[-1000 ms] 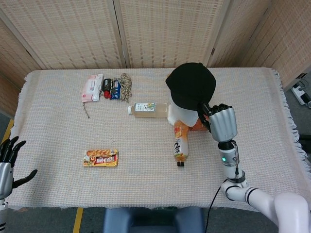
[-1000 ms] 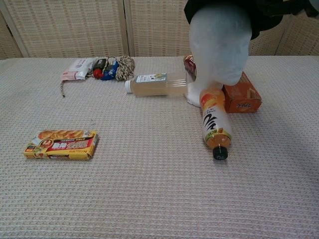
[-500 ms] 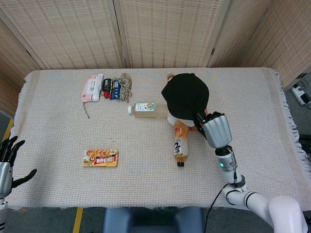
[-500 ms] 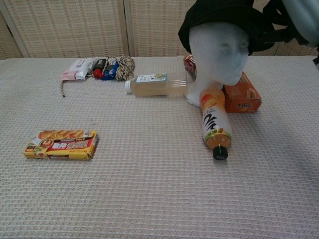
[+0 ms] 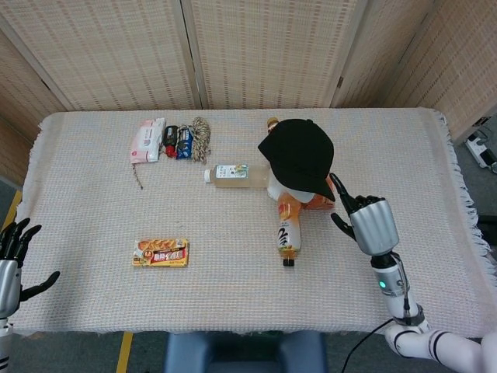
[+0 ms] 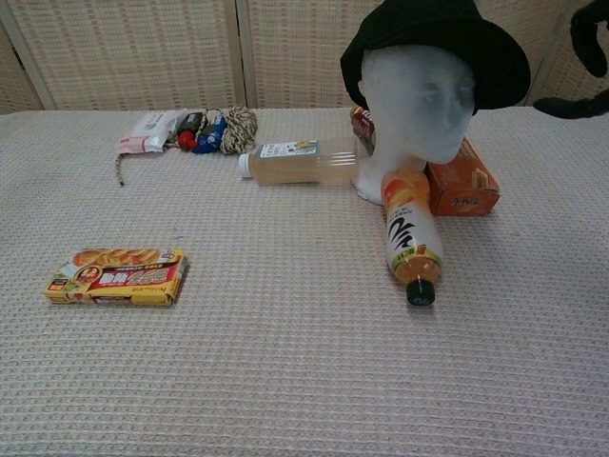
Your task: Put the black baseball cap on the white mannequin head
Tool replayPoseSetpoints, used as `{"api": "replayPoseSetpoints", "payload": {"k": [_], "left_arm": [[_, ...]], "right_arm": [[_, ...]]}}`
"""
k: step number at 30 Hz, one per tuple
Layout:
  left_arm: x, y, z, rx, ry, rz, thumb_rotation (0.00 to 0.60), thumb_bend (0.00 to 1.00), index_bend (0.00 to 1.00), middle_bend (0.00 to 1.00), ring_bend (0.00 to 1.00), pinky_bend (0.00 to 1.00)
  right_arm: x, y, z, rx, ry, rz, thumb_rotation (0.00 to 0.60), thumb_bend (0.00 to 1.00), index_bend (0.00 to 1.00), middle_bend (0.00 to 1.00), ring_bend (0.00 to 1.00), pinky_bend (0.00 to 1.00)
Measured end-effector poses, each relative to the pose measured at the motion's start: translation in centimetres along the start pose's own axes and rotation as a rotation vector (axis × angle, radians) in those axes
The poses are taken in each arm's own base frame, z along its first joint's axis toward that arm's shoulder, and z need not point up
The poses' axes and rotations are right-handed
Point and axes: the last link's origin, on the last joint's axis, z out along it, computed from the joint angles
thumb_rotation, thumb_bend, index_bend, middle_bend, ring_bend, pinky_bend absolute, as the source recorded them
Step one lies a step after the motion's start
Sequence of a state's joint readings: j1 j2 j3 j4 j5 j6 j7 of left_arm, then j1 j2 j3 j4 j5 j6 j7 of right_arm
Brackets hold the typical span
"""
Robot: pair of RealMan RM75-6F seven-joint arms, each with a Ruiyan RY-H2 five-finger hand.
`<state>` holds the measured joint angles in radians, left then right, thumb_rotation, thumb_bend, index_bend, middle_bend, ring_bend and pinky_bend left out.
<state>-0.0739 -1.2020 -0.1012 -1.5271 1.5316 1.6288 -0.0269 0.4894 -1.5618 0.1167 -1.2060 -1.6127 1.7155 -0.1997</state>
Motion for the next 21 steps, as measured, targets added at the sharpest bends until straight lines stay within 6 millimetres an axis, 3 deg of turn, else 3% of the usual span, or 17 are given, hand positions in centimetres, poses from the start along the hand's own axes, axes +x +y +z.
{"api": "replayPoseSetpoints", "payload": {"k": [2, 4, 7, 9, 14, 21], "left_arm": [[0.0, 0.1, -0.1, -0.008, -0.01, 0.0, 0.6, 0.17, 0.19, 0.12, 0.09, 0.27], [-0.1, 0.1, -0.2, -0.017, -0.024, 0.001, 0.6, 0.17, 0.19, 0.12, 0.09, 0.27], [-0.2, 0.3, -0.4, -0.037, -0.051, 0.005, 0.6, 0.17, 0.19, 0.12, 0.08, 0.27], [-0.2, 0.5, -0.6, -0.051, -0.07, 0.007, 0.6, 0.17, 0.18, 0.12, 0.08, 0.27], [-0.4, 0.6, -0.8, -0.075, -0.114, 0.021, 0.6, 0.17, 0.18, 0.12, 0.07, 0.26], [-0.5, 0.6, -0.8, -0.067, -0.115, 0.046, 0.6, 0.17, 0.18, 0.12, 0.07, 0.26]], "right_arm": [[1.0, 0.8, -2.0, -0.031, -0.039, -0.005, 0.6, 0.06, 0.0, 0.55, 0.66, 0.95], [1.9, 1.5, -3.9, -0.069, -0.086, -0.004, 0.6, 0.06, 0.0, 0.37, 0.45, 0.66], [3.1, 2.3, -6.4, -0.134, -0.175, -0.008, 0.6, 0.02, 0.0, 0.15, 0.16, 0.33], [4.1, 3.2, -8.3, -0.184, -0.248, -0.035, 0.6, 0.0, 0.0, 0.05, 0.04, 0.2], [6.9, 5.7, -12.4, -0.297, -0.37, -0.097, 0.6, 0.0, 0.0, 0.0, 0.0, 0.05], [8.9, 7.4, -14.0, -0.337, -0.396, -0.054, 0.6, 0.0, 0.0, 0.0, 0.0, 0.0]]}}
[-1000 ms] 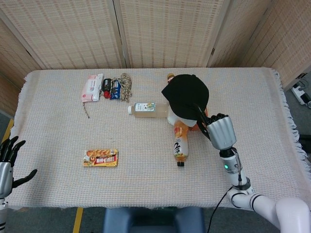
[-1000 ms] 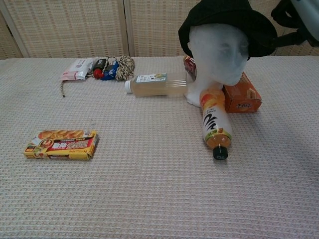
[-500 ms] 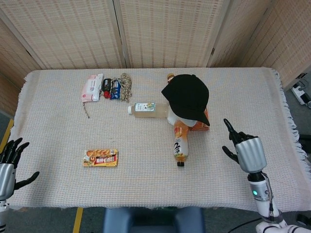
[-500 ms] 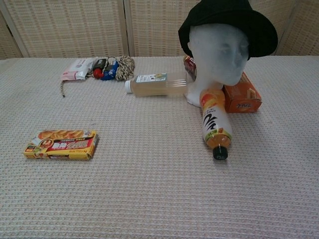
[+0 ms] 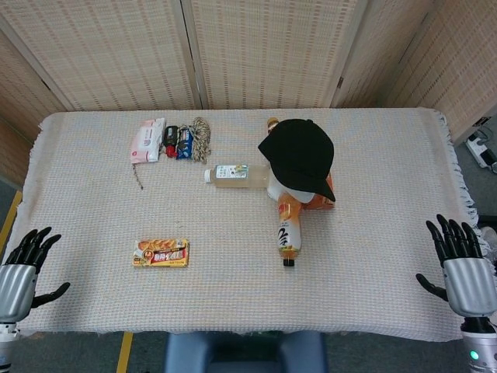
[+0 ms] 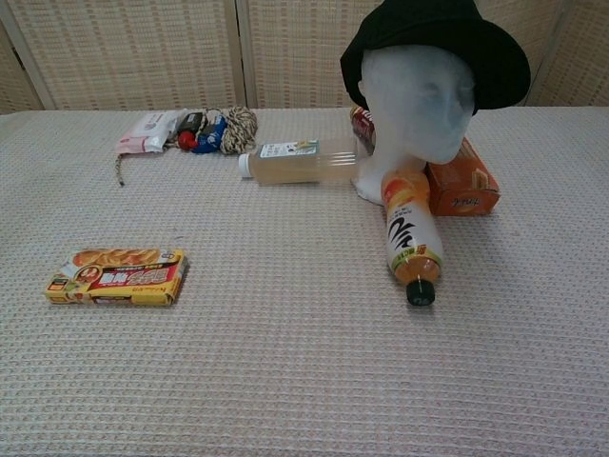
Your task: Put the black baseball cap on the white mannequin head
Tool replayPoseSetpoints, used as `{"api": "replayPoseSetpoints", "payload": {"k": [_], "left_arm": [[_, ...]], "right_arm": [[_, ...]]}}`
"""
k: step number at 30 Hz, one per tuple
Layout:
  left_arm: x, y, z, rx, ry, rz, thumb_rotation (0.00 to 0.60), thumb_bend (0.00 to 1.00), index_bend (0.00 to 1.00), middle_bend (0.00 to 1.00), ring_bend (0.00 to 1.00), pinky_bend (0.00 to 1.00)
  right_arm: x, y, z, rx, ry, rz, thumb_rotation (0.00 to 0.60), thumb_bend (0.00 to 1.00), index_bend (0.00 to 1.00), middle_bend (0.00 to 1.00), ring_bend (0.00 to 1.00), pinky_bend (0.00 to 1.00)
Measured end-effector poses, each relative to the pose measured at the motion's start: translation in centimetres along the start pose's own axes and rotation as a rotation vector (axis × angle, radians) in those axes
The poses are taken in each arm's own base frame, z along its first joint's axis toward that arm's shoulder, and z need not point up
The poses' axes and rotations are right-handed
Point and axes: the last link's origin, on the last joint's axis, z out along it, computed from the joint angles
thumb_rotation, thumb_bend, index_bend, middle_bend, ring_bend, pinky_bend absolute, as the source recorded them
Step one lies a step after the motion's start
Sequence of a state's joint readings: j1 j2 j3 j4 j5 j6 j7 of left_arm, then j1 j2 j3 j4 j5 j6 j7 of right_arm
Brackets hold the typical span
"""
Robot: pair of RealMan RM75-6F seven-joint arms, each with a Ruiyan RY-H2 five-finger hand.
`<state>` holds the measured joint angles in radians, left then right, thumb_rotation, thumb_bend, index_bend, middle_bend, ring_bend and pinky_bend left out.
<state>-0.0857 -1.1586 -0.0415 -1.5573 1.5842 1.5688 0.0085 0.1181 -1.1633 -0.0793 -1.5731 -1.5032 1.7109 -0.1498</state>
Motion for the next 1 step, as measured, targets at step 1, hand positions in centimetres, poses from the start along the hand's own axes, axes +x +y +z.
{"api": "replayPoseSetpoints", "payload": {"k": [1], "left_arm": [[0.01, 0.08, -0.04, -0.004, 0.005, 0.001, 0.6, 0.17, 0.18, 0.12, 0.07, 0.26]], "right_arm": [[0.0, 0.08, -0.05, 0.001, -0.008, 0.001, 0.6, 0.0, 0.0, 0.0, 0.0, 0.0]]}}
